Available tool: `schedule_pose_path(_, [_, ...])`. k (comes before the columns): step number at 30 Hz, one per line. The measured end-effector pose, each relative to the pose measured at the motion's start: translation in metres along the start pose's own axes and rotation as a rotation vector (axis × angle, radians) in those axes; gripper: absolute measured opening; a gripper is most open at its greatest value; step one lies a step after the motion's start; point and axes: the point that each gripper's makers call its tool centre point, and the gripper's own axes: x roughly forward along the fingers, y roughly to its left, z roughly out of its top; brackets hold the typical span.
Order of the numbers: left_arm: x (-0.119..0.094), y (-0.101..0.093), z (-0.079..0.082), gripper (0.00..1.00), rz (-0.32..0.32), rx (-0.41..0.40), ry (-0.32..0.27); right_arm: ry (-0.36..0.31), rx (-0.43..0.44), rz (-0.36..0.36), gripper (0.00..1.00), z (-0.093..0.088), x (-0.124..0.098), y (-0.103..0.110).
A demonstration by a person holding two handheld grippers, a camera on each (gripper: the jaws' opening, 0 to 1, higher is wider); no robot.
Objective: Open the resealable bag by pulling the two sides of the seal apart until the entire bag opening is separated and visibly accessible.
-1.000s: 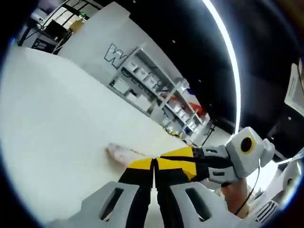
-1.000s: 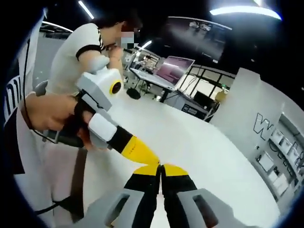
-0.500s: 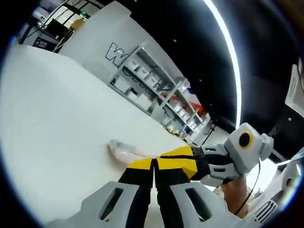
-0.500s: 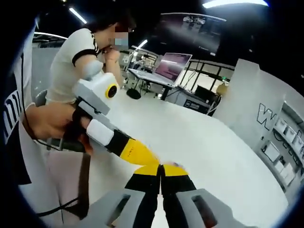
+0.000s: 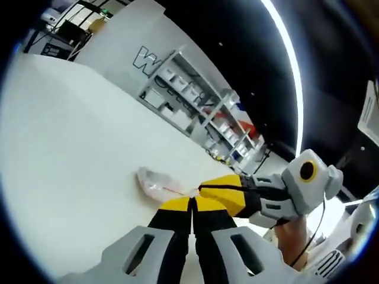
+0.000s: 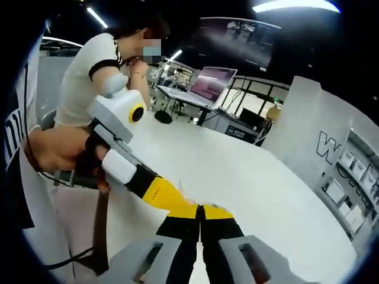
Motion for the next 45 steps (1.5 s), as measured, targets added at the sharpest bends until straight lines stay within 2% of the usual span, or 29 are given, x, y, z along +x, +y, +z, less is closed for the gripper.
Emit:
schedule_pose_path(3, [0.001,0.004,-0.006,0.01,0.014,0.011,0.023,-0.019,-0.009,-0.045,0.0,0.007,-0.005,-0.012])
schedule_pose_path(4, [0.001,0.0,-0.005,0.01,-0.013,-0.03,0.008,-0.021,0.012,-0.008,0.0,0.008,-0.005,-0.008])
schedule_pose_path(5, [0.0,0.001,-0.005,0.01,-0.008,-0.021,0.01,-0.023,0.035,0.021,0.0,0.008,-0.005,-0.004])
schedule_pose_path(6, [0.0,0.0,-0.004,0.01,-0.005,-0.013,0.006,-0.039,0.017,0.016,0.0,0.01,-0.007,-0.006])
schedule_pose_path(7, [0.0,0.0,-0.004,0.01,-0.004,-0.008,0.005,-0.034,-0.008,0.04,0.0,0.009,-0.008,-0.002])
schedule_pose_path(8, [0.0,0.001,-0.003,0.01,-0.003,-0.005,0.001,-0.007,-0.026,0.049,0.0,0.005,-0.009,0.0])
schedule_pose_path(11, [0.0,0.002,-0.001,0.01,0.002,-0.003,-0.005,0.008,-0.069,0.057,0.0,0.003,-0.008,0.005])
schedule_pose_path(18, [-0.001,0.002,-0.003,0.01,0.001,0.003,-0.004,0.03,-0.078,0.085,0.02,-0.003,0.0,0.011])
schedule_pose_path(28, [-0.002,0.003,-0.005,0.01,0.008,0.03,0.005,0.046,-0.055,0.126,0.0,-0.01,0.004,0.015])
schedule_pose_path(31, [-0.002,0.003,-0.006,0.01,0.012,0.034,0.015,0.065,-0.011,0.132,0.0,-0.011,0.004,0.016])
schedule_pose_path(33, [-0.003,0.004,-0.006,0.01,0.014,0.027,0.021,0.061,0.001,0.119,0.0,-0.01,0.004,0.014])
schedule_pose_path(37, [-0.003,0.004,-0.007,0.0,0.026,0.008,0.037,0.037,-0.03,0.065,0.0,-0.004,0.003,0.01])
schedule_pose_path(45, [-0.003,0.004,-0.015,0.01,0.021,0.007,0.06,-0.001,-0.037,0.02,0.0,0.003,-0.002,0.0])
